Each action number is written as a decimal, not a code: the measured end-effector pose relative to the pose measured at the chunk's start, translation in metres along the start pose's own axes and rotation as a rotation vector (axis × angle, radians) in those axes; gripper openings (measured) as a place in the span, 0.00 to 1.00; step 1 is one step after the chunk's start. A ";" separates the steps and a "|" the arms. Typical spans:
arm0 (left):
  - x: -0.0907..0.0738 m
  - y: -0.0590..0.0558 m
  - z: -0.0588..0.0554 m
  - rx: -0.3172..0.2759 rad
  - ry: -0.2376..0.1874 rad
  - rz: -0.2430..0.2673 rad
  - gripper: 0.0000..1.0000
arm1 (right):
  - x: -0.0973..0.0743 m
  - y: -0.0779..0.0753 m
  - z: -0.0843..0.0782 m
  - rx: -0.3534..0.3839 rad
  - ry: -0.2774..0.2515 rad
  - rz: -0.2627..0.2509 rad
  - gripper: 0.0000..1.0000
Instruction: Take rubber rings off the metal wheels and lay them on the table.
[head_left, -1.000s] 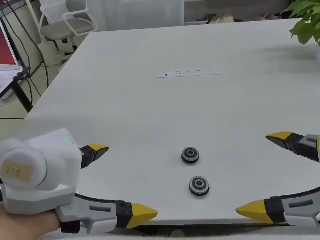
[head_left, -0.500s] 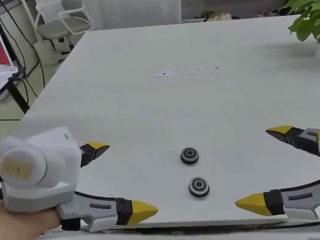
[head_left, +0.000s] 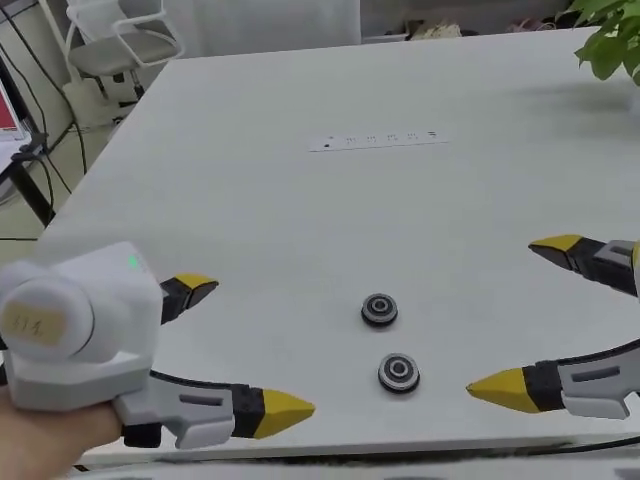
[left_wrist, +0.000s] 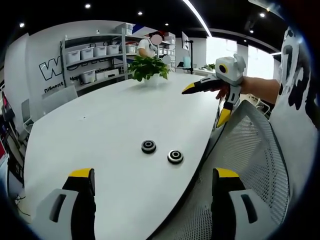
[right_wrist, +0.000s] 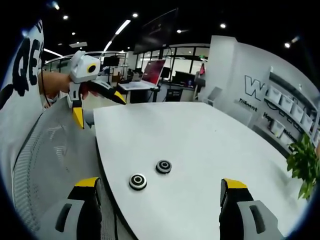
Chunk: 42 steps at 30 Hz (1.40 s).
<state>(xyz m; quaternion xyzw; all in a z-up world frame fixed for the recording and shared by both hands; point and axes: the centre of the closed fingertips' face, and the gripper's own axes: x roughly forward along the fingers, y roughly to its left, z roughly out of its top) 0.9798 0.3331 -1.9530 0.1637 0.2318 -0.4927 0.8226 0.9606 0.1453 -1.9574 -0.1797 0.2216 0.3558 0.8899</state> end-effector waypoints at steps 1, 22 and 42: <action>0.000 0.000 0.000 0.000 0.000 0.000 0.96 | 0.000 0.000 0.000 0.000 0.000 0.000 0.99; -0.003 0.002 0.000 -0.014 0.000 0.009 0.96 | 0.001 -0.002 0.004 0.004 -0.015 0.007 0.99; -0.002 0.001 0.005 0.002 -0.013 0.006 0.93 | 0.003 -0.003 0.009 -0.011 -0.026 0.000 0.99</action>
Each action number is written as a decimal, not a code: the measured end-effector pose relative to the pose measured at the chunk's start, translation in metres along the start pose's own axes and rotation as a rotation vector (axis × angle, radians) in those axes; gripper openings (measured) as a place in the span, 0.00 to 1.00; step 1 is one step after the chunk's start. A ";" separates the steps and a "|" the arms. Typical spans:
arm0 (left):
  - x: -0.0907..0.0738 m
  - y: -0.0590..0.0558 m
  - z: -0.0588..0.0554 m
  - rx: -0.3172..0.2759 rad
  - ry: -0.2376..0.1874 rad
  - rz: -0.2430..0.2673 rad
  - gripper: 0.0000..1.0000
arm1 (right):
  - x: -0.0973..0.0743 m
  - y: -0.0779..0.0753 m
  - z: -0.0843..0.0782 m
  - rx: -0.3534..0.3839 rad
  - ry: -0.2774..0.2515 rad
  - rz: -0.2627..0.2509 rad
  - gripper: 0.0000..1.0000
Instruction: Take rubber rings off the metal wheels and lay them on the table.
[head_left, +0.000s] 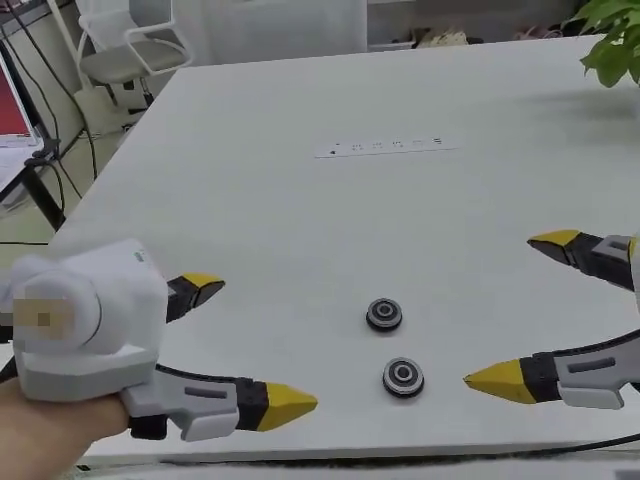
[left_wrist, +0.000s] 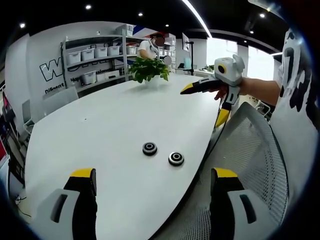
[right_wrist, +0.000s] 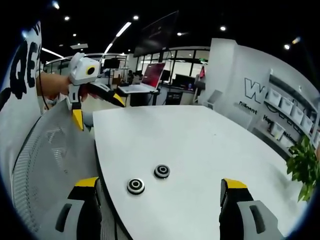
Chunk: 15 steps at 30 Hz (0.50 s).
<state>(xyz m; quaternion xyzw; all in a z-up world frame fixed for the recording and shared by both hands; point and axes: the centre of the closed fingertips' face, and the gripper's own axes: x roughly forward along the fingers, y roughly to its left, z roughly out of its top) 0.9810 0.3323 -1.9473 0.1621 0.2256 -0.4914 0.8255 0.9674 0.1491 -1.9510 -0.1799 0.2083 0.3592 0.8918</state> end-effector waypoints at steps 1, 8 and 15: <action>0.000 0.000 0.001 0.000 -0.003 0.000 0.93 | 0.000 0.000 0.000 -0.002 0.000 0.000 0.99; 0.004 0.002 0.004 0.012 -0.006 -0.005 0.93 | 0.001 0.000 -0.001 -0.001 0.000 0.001 0.99; 0.009 0.003 0.002 0.023 -0.005 -0.011 0.92 | 0.004 0.000 0.001 -0.002 -0.022 0.008 0.99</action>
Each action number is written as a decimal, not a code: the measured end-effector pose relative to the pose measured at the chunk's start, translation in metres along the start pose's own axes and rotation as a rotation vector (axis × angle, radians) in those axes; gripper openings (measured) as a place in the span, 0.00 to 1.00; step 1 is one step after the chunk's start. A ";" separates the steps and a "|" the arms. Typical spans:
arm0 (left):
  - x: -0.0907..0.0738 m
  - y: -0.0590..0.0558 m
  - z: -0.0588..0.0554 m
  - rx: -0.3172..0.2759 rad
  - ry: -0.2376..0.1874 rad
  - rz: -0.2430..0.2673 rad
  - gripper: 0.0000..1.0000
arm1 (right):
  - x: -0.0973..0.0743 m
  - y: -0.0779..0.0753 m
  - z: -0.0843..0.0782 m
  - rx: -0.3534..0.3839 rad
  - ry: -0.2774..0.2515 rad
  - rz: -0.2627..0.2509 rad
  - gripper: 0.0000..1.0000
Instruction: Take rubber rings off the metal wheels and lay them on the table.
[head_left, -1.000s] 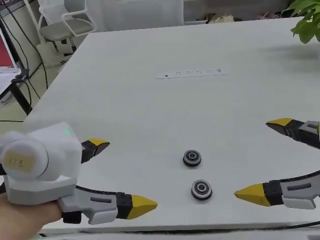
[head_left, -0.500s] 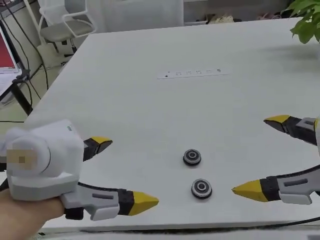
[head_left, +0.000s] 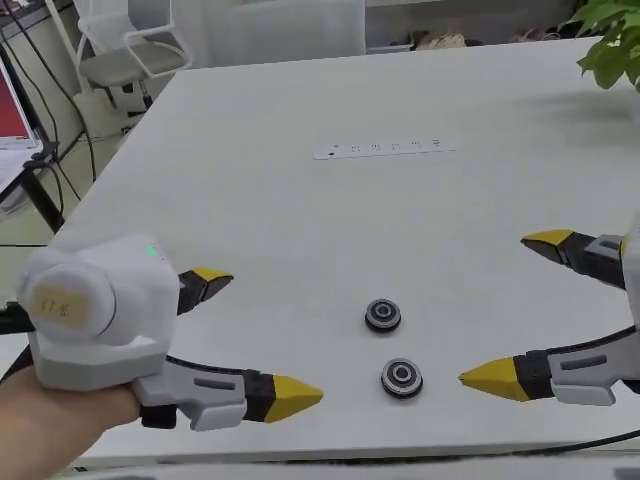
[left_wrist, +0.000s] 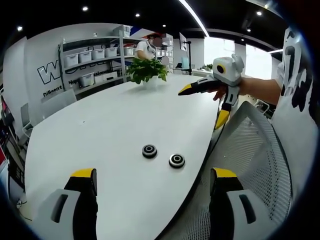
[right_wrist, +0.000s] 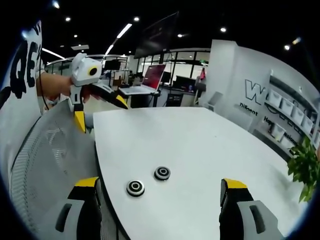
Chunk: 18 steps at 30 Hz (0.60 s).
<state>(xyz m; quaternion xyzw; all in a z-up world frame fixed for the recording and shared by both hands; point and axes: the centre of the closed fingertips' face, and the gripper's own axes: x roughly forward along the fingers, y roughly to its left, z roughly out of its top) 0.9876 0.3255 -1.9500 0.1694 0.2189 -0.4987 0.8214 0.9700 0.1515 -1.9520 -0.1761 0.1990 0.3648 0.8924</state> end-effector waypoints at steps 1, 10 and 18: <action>0.001 0.000 0.000 0.000 0.000 -0.002 0.92 | 0.000 0.000 0.000 -0.001 -0.001 0.002 0.99; 0.007 -0.003 -0.006 0.009 0.005 -0.021 0.91 | 0.005 0.002 -0.003 -0.008 -0.017 0.016 0.98; 0.014 -0.004 -0.013 0.021 0.017 -0.041 0.90 | 0.014 0.004 -0.010 -0.013 -0.030 0.046 0.97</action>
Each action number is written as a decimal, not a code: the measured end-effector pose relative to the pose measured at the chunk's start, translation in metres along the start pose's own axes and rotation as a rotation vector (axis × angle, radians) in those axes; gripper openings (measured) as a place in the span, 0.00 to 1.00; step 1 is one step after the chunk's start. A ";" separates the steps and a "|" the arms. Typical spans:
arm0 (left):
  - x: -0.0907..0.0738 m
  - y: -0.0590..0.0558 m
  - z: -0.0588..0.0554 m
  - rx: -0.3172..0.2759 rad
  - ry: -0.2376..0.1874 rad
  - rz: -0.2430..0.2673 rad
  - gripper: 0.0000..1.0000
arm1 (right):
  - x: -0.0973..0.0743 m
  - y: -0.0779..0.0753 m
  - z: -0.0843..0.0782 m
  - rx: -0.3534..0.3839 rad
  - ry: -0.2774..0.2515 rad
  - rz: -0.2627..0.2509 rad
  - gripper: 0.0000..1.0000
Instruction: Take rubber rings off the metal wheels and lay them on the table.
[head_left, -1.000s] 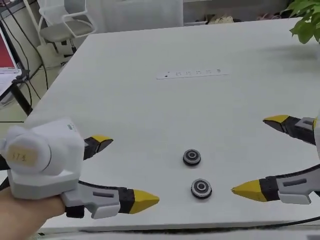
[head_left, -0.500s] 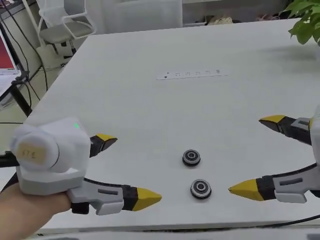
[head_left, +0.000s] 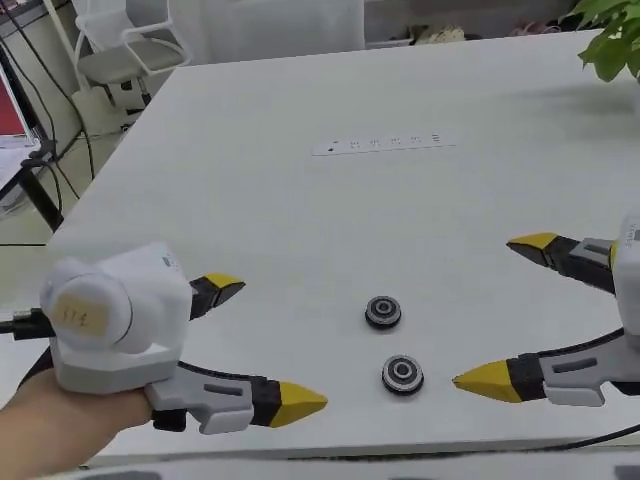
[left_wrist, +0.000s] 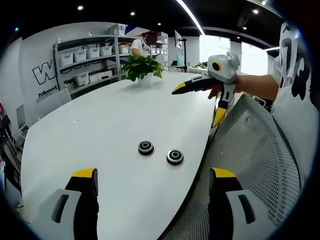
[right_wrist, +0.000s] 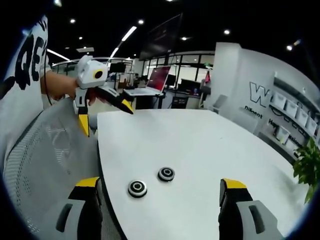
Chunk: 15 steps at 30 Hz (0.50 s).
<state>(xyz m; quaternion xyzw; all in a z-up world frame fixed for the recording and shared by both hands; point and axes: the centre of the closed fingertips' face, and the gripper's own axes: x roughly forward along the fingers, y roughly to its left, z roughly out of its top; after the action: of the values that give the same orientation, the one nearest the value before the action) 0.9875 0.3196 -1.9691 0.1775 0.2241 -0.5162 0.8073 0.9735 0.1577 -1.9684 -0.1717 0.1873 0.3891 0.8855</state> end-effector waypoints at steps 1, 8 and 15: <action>0.000 0.000 -0.001 0.002 0.002 0.001 0.89 | 0.001 0.001 -0.001 0.000 0.000 0.004 0.97; 0.004 0.002 -0.004 0.013 0.017 -0.011 0.88 | 0.004 0.001 0.001 0.000 -0.029 0.019 0.97; 0.008 0.006 -0.002 0.011 0.014 -0.031 0.88 | 0.008 -0.004 -0.003 -0.007 -0.027 0.024 0.96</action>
<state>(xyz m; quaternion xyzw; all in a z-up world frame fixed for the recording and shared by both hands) 0.9959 0.3165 -1.9747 0.1823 0.2297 -0.5288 0.7964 0.9807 0.1591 -1.9739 -0.1672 0.1759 0.4028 0.8825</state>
